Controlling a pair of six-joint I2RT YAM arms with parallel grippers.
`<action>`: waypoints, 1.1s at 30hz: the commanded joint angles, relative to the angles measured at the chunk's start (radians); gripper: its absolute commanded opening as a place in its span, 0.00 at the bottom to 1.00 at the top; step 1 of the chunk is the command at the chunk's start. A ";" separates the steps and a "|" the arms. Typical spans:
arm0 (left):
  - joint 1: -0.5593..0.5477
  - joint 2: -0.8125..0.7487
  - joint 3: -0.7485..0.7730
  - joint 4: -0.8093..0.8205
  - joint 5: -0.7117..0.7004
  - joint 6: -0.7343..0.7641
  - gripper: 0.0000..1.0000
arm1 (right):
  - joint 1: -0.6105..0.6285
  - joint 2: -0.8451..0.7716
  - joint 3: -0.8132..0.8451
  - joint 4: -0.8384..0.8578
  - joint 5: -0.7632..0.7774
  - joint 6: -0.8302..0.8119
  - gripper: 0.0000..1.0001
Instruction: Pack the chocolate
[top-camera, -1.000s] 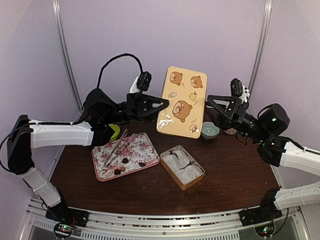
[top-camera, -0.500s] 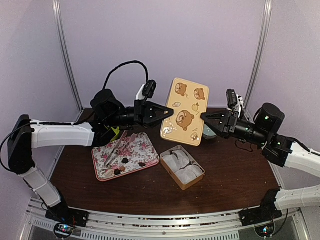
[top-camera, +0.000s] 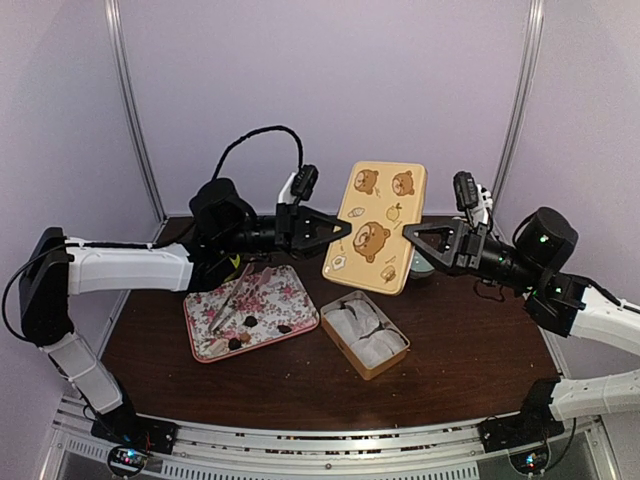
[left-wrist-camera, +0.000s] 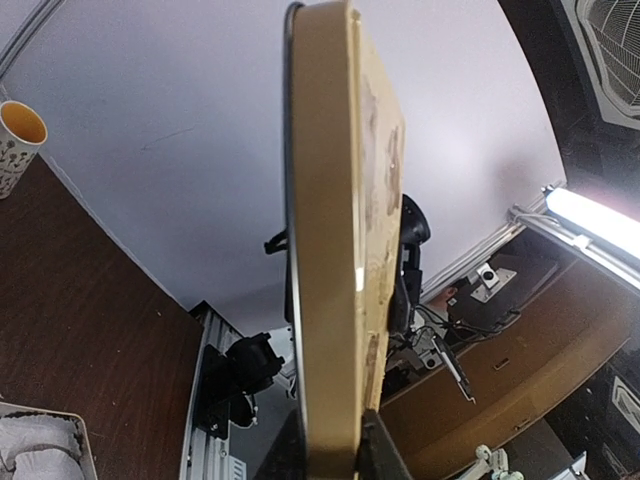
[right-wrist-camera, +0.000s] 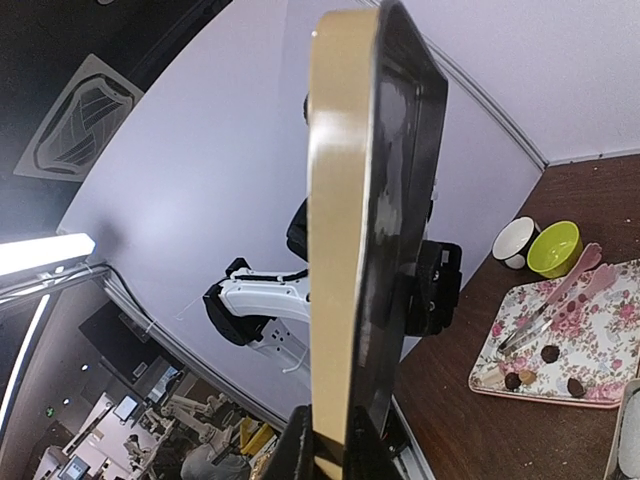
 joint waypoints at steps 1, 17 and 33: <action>0.001 0.018 0.041 -0.162 -0.038 0.094 0.15 | 0.026 -0.013 0.069 0.041 -0.055 -0.016 0.10; 0.024 -0.130 0.150 -0.842 -0.391 0.549 0.71 | 0.004 -0.054 0.198 -0.576 0.312 -0.259 0.00; 0.031 -0.203 0.173 -1.083 -0.587 0.691 0.71 | -0.013 0.457 0.574 -1.559 1.085 -0.543 0.00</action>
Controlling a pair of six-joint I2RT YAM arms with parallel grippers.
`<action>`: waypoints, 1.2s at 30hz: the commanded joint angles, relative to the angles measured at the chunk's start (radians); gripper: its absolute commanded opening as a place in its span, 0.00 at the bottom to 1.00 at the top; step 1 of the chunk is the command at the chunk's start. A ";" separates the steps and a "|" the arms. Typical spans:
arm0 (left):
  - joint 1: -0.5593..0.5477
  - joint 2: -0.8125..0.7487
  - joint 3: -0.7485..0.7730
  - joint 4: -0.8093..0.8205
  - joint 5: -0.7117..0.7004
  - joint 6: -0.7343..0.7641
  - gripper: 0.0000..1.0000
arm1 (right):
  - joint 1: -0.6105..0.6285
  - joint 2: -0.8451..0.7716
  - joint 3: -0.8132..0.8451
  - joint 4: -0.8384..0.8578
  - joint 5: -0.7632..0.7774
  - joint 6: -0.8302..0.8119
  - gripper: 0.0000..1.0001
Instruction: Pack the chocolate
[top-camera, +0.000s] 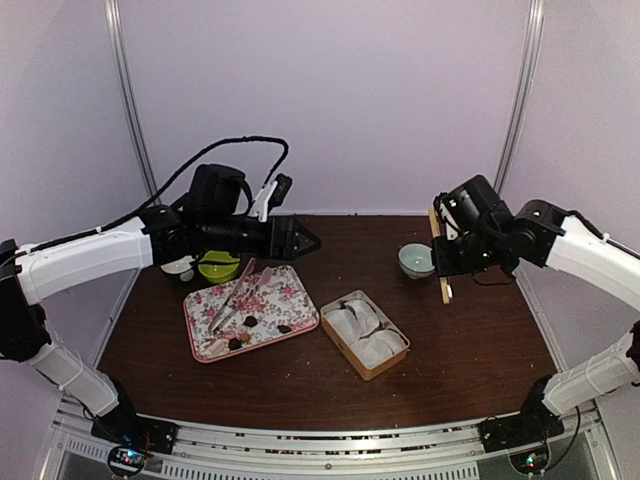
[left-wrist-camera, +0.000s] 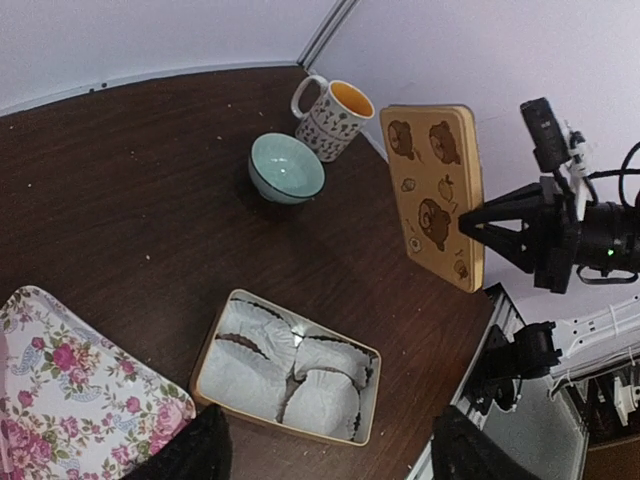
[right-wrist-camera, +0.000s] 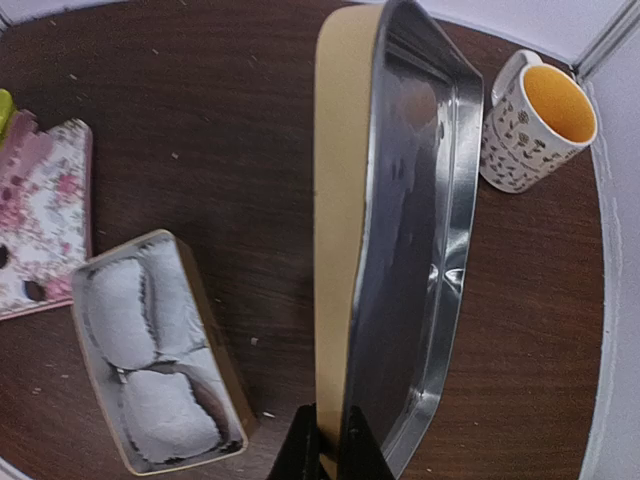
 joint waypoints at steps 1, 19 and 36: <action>0.004 -0.041 0.017 -0.048 -0.066 0.049 0.71 | -0.003 0.167 0.049 -0.327 0.277 -0.036 0.00; 0.083 -0.127 -0.096 -0.433 -0.530 0.128 0.85 | -0.064 0.624 0.009 -0.190 0.307 -0.063 0.00; 0.185 0.078 -0.098 -0.521 -0.604 0.214 0.84 | -0.098 0.478 -0.033 -0.069 0.117 -0.106 0.43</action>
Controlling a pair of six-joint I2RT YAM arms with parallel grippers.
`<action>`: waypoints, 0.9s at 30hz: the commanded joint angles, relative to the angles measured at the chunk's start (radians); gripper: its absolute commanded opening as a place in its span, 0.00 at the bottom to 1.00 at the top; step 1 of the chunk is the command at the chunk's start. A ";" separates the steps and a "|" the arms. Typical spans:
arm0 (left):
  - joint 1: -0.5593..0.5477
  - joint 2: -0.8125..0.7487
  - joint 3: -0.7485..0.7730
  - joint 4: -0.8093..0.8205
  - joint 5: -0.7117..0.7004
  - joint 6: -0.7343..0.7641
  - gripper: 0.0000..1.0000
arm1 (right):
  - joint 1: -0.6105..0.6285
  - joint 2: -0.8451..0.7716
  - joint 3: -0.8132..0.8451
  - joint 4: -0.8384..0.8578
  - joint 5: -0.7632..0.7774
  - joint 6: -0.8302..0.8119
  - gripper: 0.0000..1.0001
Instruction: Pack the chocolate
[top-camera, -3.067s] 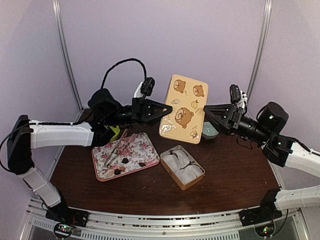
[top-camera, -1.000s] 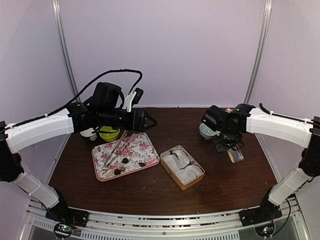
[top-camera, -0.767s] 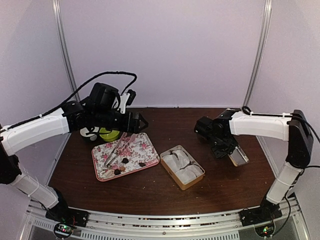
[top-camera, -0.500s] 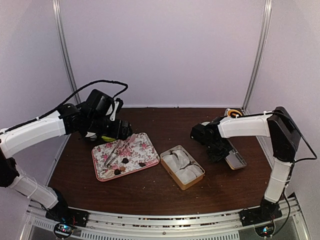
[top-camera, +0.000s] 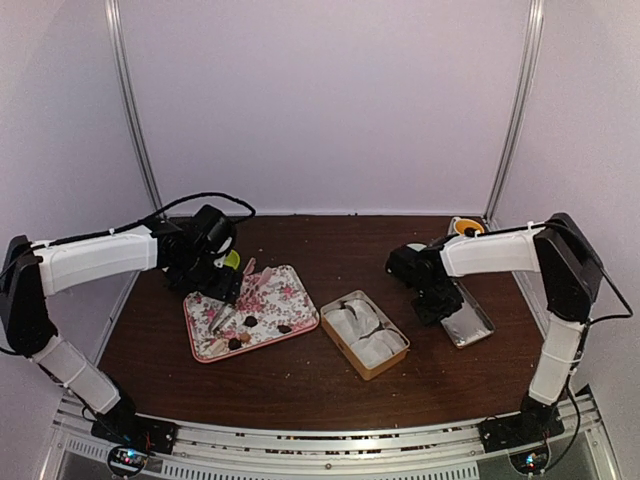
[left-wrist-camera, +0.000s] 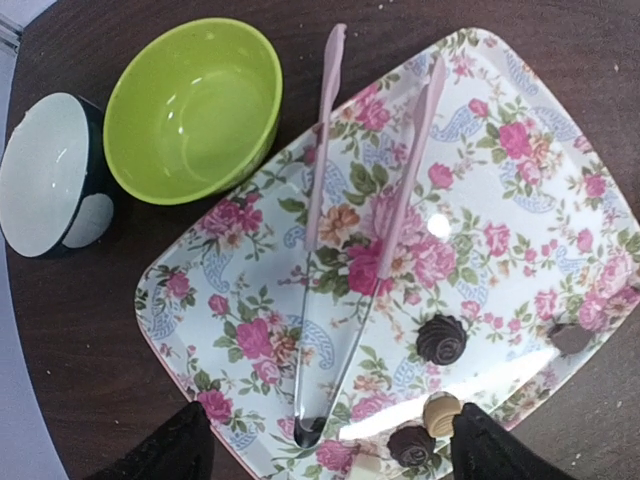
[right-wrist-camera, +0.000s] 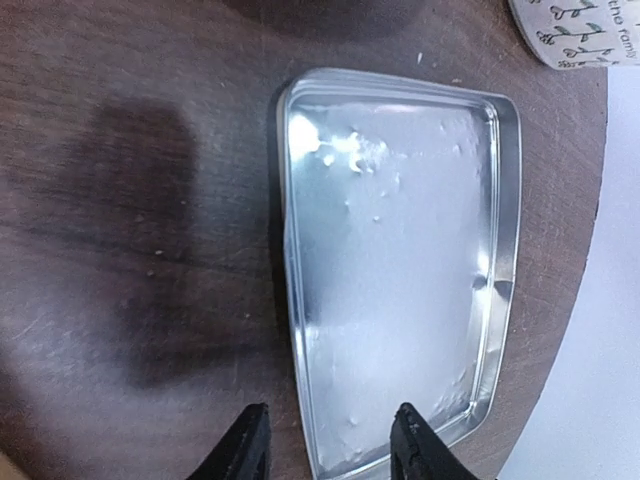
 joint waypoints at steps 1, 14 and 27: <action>0.006 0.054 0.041 -0.023 -0.044 0.048 0.84 | 0.000 -0.176 -0.010 0.035 -0.100 -0.022 0.43; 0.019 0.216 0.035 0.096 -0.006 0.122 0.86 | 0.063 -0.653 -0.194 0.308 -0.366 0.007 0.55; 0.033 0.134 -0.255 0.549 -0.008 0.154 0.78 | 0.062 -1.021 -0.708 0.974 -0.405 0.099 0.64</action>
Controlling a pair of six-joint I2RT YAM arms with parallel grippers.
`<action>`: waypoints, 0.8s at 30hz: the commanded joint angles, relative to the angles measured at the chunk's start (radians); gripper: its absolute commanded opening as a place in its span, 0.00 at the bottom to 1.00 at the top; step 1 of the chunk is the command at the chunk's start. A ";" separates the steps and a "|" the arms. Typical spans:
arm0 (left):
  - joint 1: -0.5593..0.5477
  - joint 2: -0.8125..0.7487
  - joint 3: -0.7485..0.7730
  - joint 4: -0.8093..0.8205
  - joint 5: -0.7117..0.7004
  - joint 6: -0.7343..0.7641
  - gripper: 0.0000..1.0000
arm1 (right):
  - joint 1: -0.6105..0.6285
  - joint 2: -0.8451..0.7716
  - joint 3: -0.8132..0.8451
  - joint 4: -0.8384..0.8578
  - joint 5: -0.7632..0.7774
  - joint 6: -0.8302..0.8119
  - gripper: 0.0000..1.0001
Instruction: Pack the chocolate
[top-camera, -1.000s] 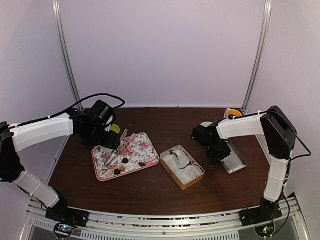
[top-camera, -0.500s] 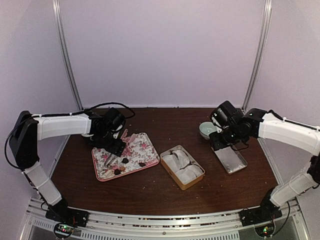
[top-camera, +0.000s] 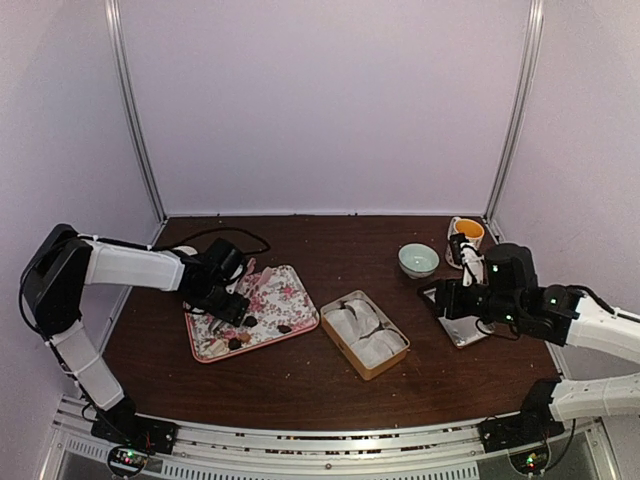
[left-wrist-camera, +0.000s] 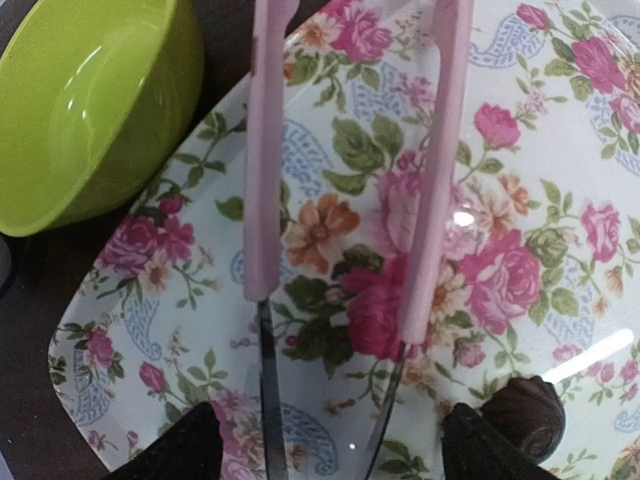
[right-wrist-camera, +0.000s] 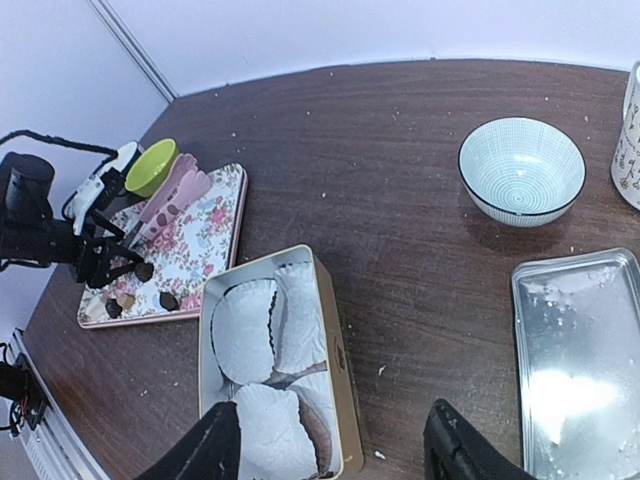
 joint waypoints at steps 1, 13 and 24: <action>0.005 -0.054 -0.104 0.258 0.006 0.018 0.78 | 0.002 -0.074 -0.145 0.312 0.057 0.007 0.68; 0.006 -0.077 -0.233 0.430 -0.005 0.000 0.63 | -0.033 -0.170 -0.294 0.337 0.417 -0.260 1.00; 0.005 -0.108 -0.236 0.415 0.016 0.001 0.56 | -0.191 -0.035 -0.263 0.587 0.442 -0.409 1.00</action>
